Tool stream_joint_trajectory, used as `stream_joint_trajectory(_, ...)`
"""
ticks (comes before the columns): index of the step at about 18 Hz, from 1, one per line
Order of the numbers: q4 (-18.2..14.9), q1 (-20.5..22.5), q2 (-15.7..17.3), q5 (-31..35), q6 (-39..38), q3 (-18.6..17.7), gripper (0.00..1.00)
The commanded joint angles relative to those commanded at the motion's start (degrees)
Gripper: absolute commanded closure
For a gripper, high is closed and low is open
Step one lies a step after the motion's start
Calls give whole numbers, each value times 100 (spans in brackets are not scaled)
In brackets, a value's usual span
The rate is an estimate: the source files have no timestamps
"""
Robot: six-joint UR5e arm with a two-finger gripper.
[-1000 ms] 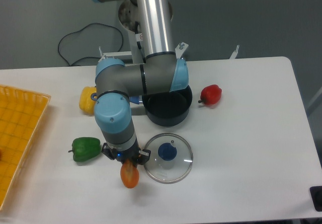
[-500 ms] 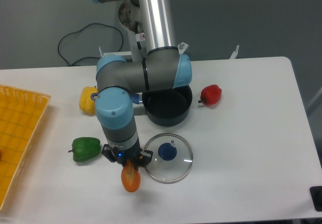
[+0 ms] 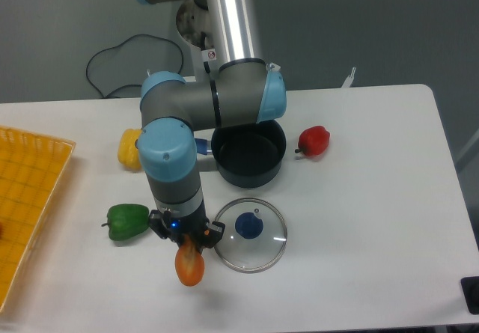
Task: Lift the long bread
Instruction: 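Raise the held bread loaf higher and hold it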
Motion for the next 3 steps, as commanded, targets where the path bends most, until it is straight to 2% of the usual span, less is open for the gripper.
stream_joint_trajectory(3, 0, 0, 0, 0, 0, 0, 60)
